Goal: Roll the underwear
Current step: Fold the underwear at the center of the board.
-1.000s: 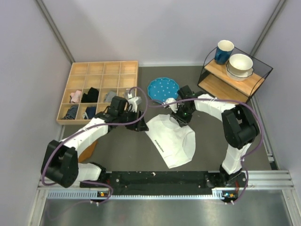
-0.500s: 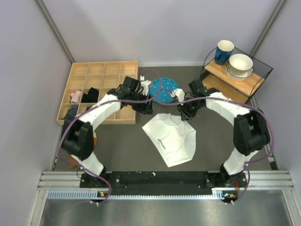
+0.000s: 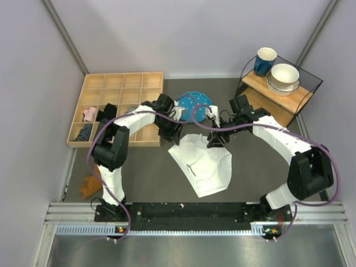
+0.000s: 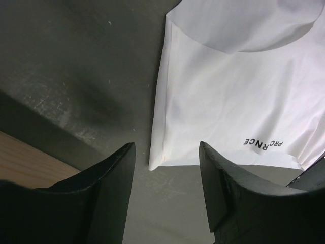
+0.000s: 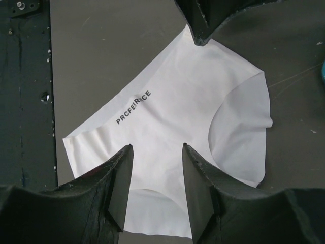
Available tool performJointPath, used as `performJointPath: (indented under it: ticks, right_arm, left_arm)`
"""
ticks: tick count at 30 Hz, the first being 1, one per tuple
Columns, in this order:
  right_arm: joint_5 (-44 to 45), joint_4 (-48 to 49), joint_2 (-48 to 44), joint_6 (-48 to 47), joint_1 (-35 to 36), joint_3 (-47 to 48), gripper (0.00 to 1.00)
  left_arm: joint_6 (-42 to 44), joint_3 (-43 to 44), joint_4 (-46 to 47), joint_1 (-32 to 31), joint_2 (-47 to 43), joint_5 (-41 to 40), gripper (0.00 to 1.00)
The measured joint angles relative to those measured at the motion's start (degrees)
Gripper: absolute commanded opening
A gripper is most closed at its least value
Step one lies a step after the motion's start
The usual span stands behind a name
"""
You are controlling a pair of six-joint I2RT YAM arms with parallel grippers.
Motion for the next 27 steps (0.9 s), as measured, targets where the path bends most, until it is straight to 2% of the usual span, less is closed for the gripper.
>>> performJointPath:
  ticks: [9,23,27]
  right_arm:
    - [-1.84,-0.31,0.0,-0.72,0.0,-0.11,0.44]
    - [-2.6,-0.55,0.0,-1.88,0.11,-0.13,0.45]
    - [-2.71,-0.55,0.0,-2.1,0.24,-0.13,0.45]
  left_arm:
    - [0.24,1.86,-0.55,-0.72,4.44,0.5,0.5]
    - [0.5,3.23,-0.98,-1.36,6.27,2.12,0.41]
    - [0.2,4.57,-0.92,-1.46,7.28,2.01,0.32]
